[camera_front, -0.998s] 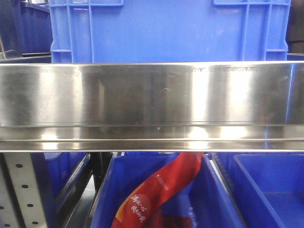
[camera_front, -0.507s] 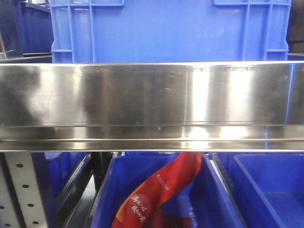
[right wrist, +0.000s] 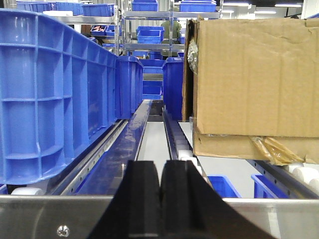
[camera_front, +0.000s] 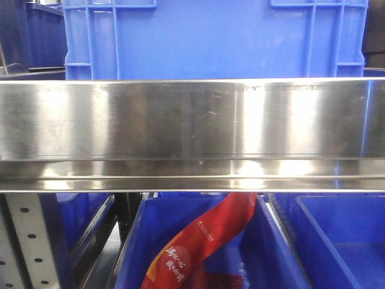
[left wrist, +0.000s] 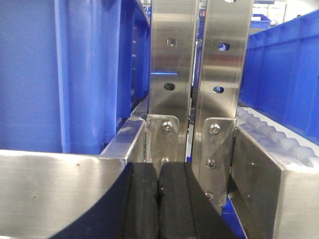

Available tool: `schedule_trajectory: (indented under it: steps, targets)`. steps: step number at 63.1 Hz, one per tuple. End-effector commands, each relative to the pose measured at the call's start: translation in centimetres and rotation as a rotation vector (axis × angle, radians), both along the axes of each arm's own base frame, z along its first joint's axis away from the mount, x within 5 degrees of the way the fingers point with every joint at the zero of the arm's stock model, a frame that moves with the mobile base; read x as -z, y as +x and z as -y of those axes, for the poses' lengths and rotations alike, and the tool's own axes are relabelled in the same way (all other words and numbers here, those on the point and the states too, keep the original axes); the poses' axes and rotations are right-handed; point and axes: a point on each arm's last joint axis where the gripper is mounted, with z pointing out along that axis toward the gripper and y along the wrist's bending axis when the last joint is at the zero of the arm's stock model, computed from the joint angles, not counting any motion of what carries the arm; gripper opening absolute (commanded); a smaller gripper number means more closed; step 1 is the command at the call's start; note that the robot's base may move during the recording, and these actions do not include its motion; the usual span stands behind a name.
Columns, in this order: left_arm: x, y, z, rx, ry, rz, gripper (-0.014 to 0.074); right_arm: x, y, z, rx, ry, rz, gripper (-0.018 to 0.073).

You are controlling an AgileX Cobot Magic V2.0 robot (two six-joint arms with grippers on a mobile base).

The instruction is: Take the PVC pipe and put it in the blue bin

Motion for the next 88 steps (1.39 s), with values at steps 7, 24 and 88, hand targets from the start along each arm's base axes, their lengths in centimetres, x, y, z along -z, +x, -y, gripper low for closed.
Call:
schedule_trajectory:
  steps: [7,24,88]
  targets:
    - [-0.41,-0.07,0.12,0.021,0.029,0.045,-0.0111,-0.02,-0.02,0.02,0.003,0.003,0.01,-0.0162]
    - [-0.65,-0.1,0.67,0.118,0.051,0.073,-0.0111,-0.02,-0.02,0.02,0.003,0.003,0.01,-0.0162]
    - [-0.67,-0.1,0.57,0.097,0.056,0.074,-0.0111,-0.02,-0.02,0.02,0.003,0.003,0.01,-0.0162]
